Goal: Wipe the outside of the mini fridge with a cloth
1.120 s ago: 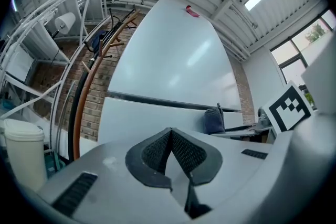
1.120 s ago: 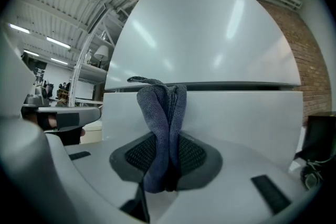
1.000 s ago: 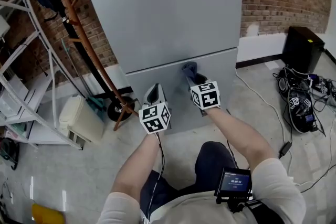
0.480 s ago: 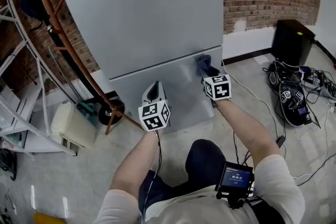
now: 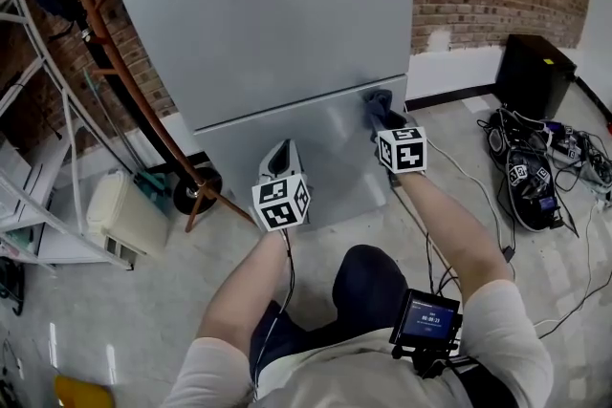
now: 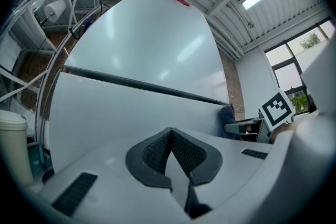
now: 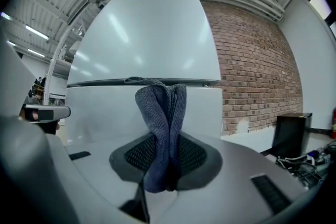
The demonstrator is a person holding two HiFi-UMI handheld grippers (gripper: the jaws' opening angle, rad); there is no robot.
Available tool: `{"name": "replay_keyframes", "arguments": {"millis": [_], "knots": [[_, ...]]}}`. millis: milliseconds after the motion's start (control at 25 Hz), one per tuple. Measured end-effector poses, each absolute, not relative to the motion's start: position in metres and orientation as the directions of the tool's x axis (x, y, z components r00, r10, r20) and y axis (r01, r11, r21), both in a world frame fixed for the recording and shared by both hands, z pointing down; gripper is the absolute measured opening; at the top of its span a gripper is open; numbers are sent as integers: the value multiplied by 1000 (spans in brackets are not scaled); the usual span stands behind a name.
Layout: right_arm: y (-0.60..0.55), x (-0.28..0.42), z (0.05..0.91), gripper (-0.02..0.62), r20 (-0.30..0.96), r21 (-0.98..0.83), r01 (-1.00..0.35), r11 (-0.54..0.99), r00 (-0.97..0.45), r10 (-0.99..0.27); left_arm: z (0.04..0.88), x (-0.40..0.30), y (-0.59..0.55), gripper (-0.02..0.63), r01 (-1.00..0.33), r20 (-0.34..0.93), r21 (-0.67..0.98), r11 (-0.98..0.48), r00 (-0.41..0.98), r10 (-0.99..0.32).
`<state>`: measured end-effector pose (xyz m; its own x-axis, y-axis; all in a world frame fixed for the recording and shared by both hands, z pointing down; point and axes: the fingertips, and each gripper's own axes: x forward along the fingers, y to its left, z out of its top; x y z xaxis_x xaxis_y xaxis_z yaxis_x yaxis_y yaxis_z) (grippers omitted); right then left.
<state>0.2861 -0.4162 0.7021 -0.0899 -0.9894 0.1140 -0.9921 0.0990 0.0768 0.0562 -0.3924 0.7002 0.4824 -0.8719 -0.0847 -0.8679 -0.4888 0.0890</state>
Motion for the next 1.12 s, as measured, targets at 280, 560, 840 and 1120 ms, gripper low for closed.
{"name": "replay_keyframes", "arguments": {"millis": [280, 560, 840, 1120], "knots": [[-402, 207, 708, 104, 103, 104, -966, 237, -227, -969, 711, 19, -390, 0, -892, -82, 101, -440, 433, -898], [-400, 61, 734, 104, 152, 118, -881, 458, -440, -885, 732, -69, -387, 0, -946, -30, 114, -303, 301, -953], [-406, -59, 766, 104, 209, 132, -798, 588, -558, -803, 752, -152, -375, 0, -975, 9, 113, -192, 194, -981], [-425, -119, 792, 104, 231, 106, -784, 611, -579, -782, 764, -209, -359, 0, -986, 22, 120, -116, 120, -993]]}}
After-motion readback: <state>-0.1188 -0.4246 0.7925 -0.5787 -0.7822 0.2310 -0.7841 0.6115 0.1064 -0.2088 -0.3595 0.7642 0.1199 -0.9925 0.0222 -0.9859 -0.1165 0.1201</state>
